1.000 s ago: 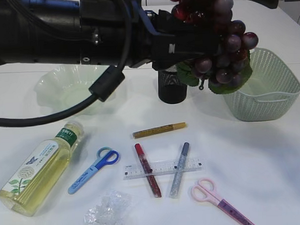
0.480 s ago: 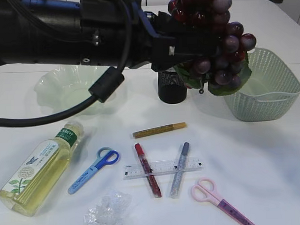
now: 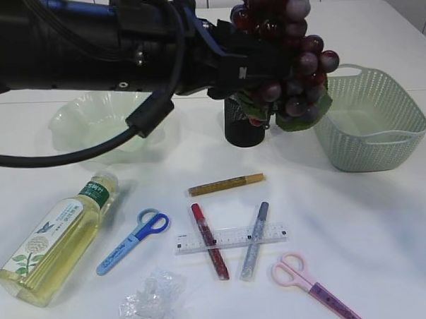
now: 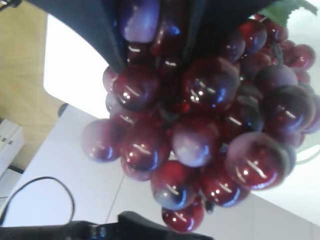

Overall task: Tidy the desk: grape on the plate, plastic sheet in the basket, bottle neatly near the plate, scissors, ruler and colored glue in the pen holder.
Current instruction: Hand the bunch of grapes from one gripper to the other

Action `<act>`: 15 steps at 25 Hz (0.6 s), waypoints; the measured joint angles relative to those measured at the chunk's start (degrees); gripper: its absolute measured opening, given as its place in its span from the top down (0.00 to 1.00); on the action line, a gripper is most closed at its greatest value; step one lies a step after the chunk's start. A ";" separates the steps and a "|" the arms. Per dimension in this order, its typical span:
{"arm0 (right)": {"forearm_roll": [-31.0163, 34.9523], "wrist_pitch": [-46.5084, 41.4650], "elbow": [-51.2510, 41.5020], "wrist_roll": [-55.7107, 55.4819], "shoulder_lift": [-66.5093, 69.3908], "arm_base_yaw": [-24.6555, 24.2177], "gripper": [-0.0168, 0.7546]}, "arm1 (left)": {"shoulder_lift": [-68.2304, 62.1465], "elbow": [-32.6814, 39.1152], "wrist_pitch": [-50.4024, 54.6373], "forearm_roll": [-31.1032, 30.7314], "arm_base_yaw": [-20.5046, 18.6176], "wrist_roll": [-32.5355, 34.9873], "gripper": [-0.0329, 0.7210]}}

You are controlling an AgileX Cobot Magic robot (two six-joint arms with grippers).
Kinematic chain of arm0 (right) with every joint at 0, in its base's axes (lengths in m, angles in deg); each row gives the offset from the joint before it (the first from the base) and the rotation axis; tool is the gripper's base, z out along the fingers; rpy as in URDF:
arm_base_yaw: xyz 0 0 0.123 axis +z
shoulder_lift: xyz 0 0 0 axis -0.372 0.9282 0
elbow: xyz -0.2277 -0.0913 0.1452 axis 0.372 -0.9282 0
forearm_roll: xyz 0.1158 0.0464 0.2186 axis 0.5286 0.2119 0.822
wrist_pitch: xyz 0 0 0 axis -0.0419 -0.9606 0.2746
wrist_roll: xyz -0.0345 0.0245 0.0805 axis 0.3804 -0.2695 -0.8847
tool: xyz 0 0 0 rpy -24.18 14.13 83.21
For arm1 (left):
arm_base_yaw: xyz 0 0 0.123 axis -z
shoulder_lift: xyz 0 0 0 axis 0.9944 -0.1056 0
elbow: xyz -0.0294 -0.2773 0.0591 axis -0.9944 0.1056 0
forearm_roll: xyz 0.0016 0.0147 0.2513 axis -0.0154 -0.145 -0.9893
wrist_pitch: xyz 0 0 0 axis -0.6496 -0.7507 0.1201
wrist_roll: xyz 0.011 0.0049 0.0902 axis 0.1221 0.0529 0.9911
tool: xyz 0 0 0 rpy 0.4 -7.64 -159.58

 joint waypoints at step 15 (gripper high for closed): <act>-10.02 1.74 0.00 0.11 0.00 0.00 0.27 | 0.00 0.00 -21.46 0.60 -0.10 -0.89 0.69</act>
